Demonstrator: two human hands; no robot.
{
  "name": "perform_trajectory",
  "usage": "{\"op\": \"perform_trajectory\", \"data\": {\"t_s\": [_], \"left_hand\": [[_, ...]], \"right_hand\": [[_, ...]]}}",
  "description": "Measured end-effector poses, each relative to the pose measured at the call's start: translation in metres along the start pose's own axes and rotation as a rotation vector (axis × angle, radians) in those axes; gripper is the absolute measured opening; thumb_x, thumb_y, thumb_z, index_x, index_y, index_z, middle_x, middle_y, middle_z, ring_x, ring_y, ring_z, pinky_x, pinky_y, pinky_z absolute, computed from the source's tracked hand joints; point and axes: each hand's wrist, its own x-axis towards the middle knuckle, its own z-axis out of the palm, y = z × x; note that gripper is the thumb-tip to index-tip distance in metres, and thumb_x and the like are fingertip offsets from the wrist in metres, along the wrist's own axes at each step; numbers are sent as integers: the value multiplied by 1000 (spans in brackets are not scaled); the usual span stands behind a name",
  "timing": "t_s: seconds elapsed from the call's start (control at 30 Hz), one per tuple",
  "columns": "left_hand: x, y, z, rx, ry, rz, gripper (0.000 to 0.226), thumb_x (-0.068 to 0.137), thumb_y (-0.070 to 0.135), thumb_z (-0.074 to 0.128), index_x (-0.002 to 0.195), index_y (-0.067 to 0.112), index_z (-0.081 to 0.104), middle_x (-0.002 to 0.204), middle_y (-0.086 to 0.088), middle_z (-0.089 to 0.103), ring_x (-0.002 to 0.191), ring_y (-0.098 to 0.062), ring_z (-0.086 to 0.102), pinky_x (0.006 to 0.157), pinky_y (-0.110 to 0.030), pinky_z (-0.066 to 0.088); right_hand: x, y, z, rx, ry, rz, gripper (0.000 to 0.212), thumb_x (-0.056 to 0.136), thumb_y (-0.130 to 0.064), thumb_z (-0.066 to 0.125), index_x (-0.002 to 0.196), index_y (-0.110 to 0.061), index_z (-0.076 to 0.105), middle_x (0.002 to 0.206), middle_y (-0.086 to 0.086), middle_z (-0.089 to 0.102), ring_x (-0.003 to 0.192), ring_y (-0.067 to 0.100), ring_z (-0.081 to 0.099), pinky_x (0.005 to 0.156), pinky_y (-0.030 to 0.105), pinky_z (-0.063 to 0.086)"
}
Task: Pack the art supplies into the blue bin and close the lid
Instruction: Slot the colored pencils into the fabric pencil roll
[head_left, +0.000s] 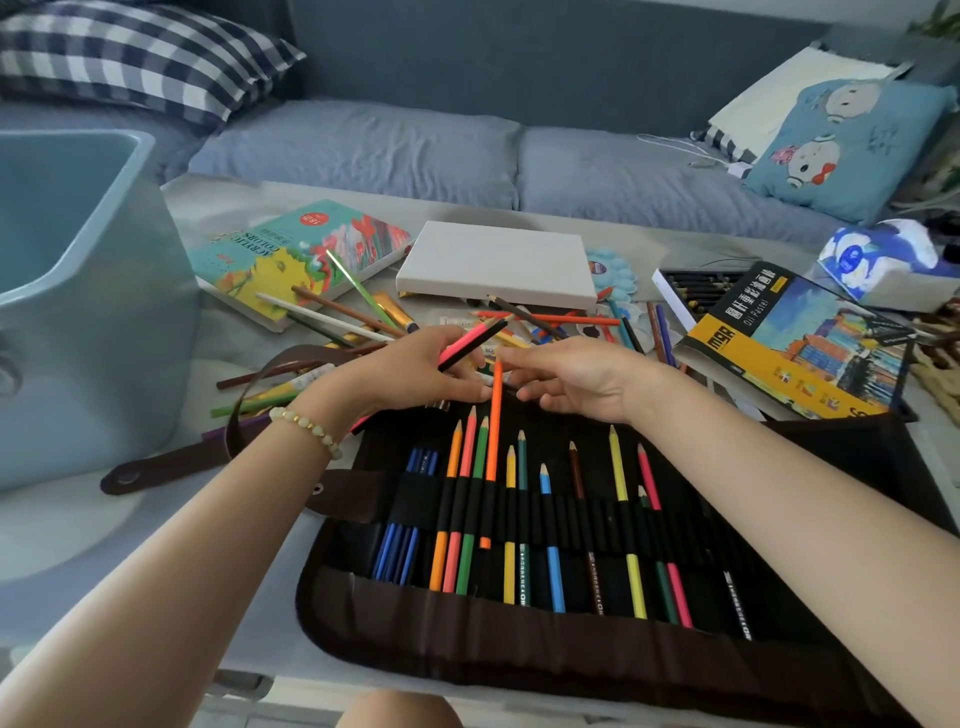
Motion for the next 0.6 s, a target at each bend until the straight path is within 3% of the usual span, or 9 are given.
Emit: {"op": "perform_trajectory", "data": {"t_s": [0.13,0.27,0.4,0.6], "left_hand": [[0,0,0,-8,19,-19,25,81,22,74,97,23,55,76,5,71,76,-6,66,82,-30,50],[-1,-2,3,-13,67,-58,32,79,27,76,103,24,55,80,8,71,82,-6,66,82,-28,47],[-1,0,3,10,69,-53,31,79,27,75,103,24,55,80,7,70,79,-5,65,77,-25,46],[-3,3,4,10,85,-68,34,80,26,75,106,22,54,83,7,69,81,-6,65,75,-22,45]], "right_hand": [[2,-2,3,-67,9,-4,28,83,-27,70,103,-8,64,74,-1,57,52,3,53,40,12,39],[-4,3,2,-222,-59,-16,19,86,-26,67,93,-8,67,47,-9,45,35,3,30,35,13,18],[-6,7,0,-237,31,-19,32,84,-29,70,105,-5,68,45,-9,45,35,3,29,38,15,18],[-10,4,0,-208,-34,23,34,84,-26,68,107,-1,65,43,-9,43,32,4,28,32,12,19]]}}
